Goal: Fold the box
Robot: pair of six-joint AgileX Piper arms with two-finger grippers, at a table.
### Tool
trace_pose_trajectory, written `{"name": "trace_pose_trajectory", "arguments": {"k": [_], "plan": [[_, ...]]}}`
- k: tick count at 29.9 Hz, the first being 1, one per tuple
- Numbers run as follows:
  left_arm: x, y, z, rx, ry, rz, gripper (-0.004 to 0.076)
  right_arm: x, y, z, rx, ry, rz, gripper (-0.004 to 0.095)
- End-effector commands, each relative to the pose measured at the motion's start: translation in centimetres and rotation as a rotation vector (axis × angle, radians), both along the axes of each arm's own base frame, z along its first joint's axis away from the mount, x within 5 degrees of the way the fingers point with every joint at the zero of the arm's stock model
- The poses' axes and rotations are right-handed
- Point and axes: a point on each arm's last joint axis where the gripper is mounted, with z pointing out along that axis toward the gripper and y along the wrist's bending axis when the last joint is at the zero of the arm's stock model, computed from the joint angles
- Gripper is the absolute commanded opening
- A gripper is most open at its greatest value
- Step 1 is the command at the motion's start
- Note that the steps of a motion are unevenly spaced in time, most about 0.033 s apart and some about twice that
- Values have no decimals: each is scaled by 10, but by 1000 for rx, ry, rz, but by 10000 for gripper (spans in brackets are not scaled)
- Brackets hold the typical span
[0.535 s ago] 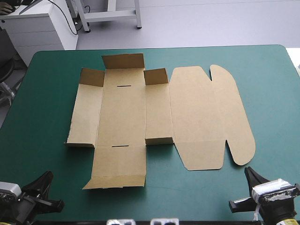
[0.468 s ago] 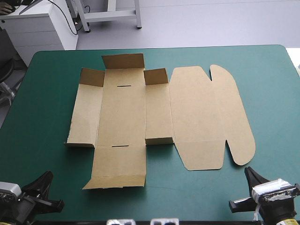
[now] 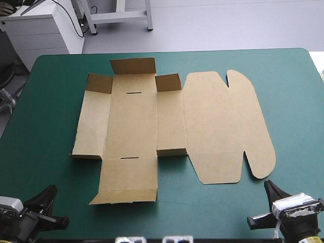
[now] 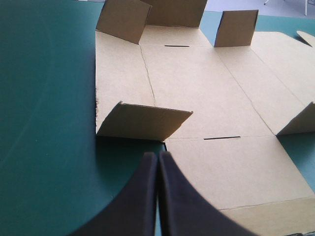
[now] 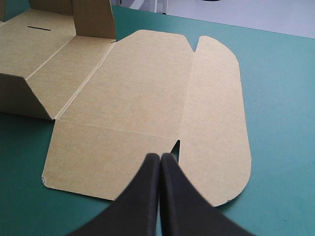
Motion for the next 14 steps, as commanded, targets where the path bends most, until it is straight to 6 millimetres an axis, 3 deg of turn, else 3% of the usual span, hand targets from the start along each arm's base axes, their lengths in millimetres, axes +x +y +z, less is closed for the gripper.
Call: {"name": "trace_pose_trajectory", "arguments": {"k": [1, 7, 14], "plan": [[1, 0, 16, -17, -90, -8, -9, -5, 0, 13, 6, -112, -20, -20], [15, -1, 50, 48, -76, 19, -8, -5, 0, 13, 6, -112, -20, -20], [67, -7, 96, 217, -48, 106, -8, -5, 0, 13, 6, -112, -20, -20]]}}
